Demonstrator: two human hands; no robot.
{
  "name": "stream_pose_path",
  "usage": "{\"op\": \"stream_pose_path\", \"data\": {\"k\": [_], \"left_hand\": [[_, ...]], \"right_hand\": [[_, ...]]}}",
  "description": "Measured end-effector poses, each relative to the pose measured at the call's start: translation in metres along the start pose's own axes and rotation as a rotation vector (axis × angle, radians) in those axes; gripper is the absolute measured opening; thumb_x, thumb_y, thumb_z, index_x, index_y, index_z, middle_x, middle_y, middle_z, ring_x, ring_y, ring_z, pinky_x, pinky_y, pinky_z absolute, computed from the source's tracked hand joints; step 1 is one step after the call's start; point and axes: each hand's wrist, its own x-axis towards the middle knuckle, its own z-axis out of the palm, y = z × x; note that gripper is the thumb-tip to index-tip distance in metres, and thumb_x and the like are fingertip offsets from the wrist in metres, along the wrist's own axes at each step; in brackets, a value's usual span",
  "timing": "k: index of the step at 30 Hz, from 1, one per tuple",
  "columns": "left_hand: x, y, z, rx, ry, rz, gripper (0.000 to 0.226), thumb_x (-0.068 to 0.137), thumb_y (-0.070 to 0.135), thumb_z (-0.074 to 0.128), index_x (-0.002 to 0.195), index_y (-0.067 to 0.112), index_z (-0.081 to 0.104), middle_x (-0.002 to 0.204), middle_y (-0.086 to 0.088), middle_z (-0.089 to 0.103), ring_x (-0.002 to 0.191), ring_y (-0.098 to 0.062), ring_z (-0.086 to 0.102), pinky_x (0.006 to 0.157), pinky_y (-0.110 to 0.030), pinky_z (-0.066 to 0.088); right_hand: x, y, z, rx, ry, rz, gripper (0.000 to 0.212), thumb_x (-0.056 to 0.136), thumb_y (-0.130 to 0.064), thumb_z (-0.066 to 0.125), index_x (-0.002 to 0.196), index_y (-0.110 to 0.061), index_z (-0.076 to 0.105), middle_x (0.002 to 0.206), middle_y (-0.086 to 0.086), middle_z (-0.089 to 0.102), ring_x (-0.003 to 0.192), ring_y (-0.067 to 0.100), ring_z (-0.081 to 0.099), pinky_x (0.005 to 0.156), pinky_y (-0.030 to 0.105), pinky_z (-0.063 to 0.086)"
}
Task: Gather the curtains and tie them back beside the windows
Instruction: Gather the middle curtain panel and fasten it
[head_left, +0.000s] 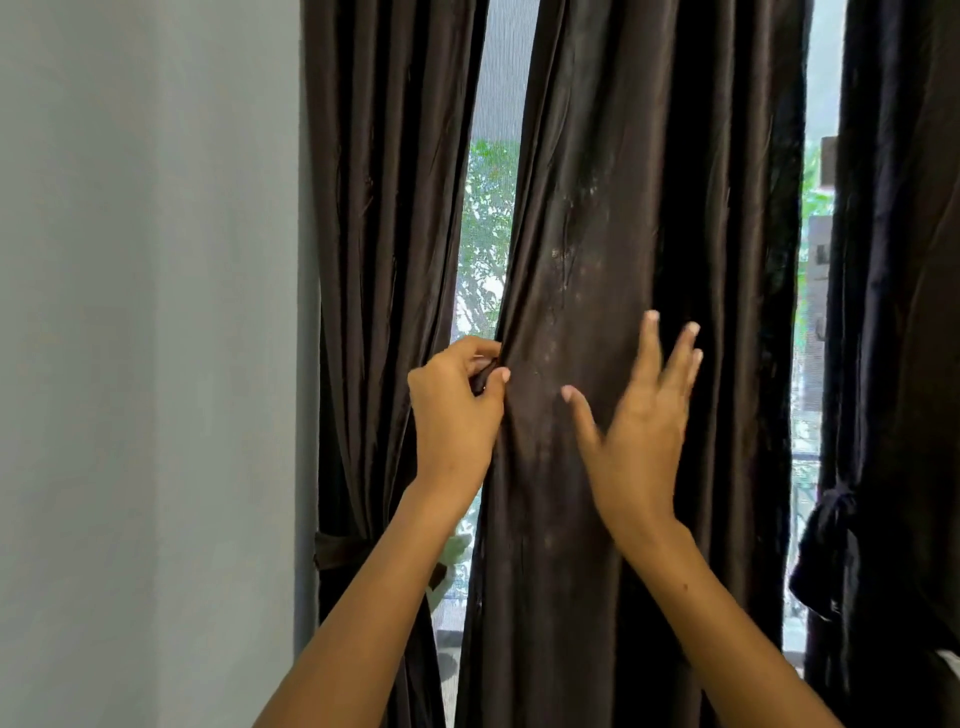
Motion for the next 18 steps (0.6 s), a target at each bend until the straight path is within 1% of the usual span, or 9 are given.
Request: {"op": "stream_pose_path", "data": {"k": [2, 3, 4, 5, 7, 9, 11, 14, 18], "left_hand": [[-0.001, 0.000, 0.003, -0.023, -0.016, 0.004, 0.025, 0.079, 0.000, 0.070, 0.094, 0.017, 0.059, 0.072, 0.008, 0.066, 0.063, 0.002, 0.060, 0.063, -0.003, 0.043], [-0.002, 0.001, 0.005, -0.031, -0.028, 0.009, 0.026, 0.079, -0.001, 0.070, 0.093, 0.017, 0.057, 0.069, 0.012, 0.064, 0.062, 0.002, 0.061, 0.062, -0.003, 0.042], [-0.003, 0.002, 0.009, -0.034, -0.040, 0.015, 0.026, 0.079, -0.002, 0.069, 0.095, 0.017, 0.059, 0.068, 0.017, 0.062, 0.064, 0.005, 0.061, 0.064, -0.003, 0.042], [-0.004, 0.003, 0.012, -0.035, -0.049, 0.024, 0.026, 0.079, -0.002, 0.069, 0.098, 0.015, 0.063, 0.069, 0.020, 0.061, 0.067, 0.011, 0.061, 0.067, -0.002, 0.042], [-0.006, 0.006, 0.017, -0.037, -0.053, 0.043, 0.031, 0.080, -0.002, 0.069, 0.108, 0.011, 0.067, 0.075, 0.019, 0.062, 0.074, 0.015, 0.060, 0.073, 0.000, 0.042], [-0.006, 0.007, 0.019, -0.038, -0.048, 0.066, 0.032, 0.081, -0.001, 0.068, 0.111, 0.007, 0.068, 0.084, 0.012, 0.067, 0.081, 0.009, 0.061, 0.076, -0.001, 0.044], [-0.007, 0.005, 0.020, -0.047, -0.049, 0.075, 0.022, 0.085, 0.004, 0.066, 0.106, 0.008, 0.071, 0.088, 0.002, 0.073, 0.080, 0.002, 0.064, 0.077, -0.014, 0.052], [-0.009, 0.003, 0.019, -0.096, -0.037, 0.009, 0.015, 0.090, 0.015, 0.063, 0.100, 0.011, 0.074, 0.080, 0.001, 0.073, 0.073, -0.002, 0.066, 0.073, -0.029, 0.056], [-0.006, 0.001, 0.018, -0.159, -0.062, -0.060, 0.019, 0.080, 0.024, 0.075, 0.092, 0.009, 0.075, 0.076, 0.002, 0.073, 0.072, -0.005, 0.069, 0.073, -0.027, 0.056]], "right_hand": [[0.005, -0.001, -0.004, -0.005, -0.073, 0.138, 0.086, 0.090, -0.024, 0.065, 0.153, -0.016, 0.006, 0.142, 0.017, 0.046, 0.126, 0.033, 0.048, 0.092, 0.040, 0.043], [0.006, -0.002, -0.004, -0.088, -0.122, 0.143, 0.080, 0.092, -0.021, 0.061, 0.153, -0.019, 0.009, 0.120, 0.018, 0.062, 0.107, 0.036, 0.059, 0.078, 0.038, 0.045], [0.006, -0.003, -0.003, -0.194, -0.170, 0.116, 0.071, 0.093, -0.018, 0.056, 0.152, -0.023, 0.017, 0.102, 0.018, 0.067, 0.094, 0.038, 0.063, 0.069, 0.036, 0.042], [0.006, -0.006, -0.002, -0.282, -0.215, 0.070, 0.065, 0.094, -0.015, 0.052, 0.151, -0.026, 0.023, 0.095, 0.017, 0.068, 0.090, 0.038, 0.063, 0.064, 0.034, 0.037], [0.002, -0.014, 0.000, -0.358, -0.305, -0.003, 0.065, 0.094, -0.011, 0.046, 0.151, -0.029, 0.021, 0.099, 0.014, 0.067, 0.093, 0.036, 0.063, 0.062, 0.032, 0.029], [-0.005, -0.019, 0.005, -0.337, -0.351, -0.050, 0.069, 0.094, -0.007, 0.042, 0.153, -0.026, 0.012, 0.106, 0.011, 0.066, 0.095, 0.033, 0.062, 0.062, 0.031, 0.027], [-0.008, -0.023, 0.007, -0.270, -0.361, -0.082, 0.070, 0.094, -0.005, 0.040, 0.153, -0.022, 0.007, 0.112, 0.009, 0.065, 0.095, 0.031, 0.062, 0.062, 0.031, 0.029], [-0.010, -0.017, 0.013, -0.176, -0.340, -0.172, 0.070, 0.092, -0.001, 0.042, 0.153, -0.018, 0.011, 0.126, 0.010, 0.060, 0.094, 0.030, 0.063, 0.062, 0.029, 0.032], [-0.011, -0.010, 0.018, -0.078, -0.399, -0.230, 0.069, 0.090, 0.000, 0.044, 0.151, -0.020, 0.020, 0.140, 0.005, 0.050, 0.102, 0.030, 0.060, 0.063, 0.032, 0.038]]}}
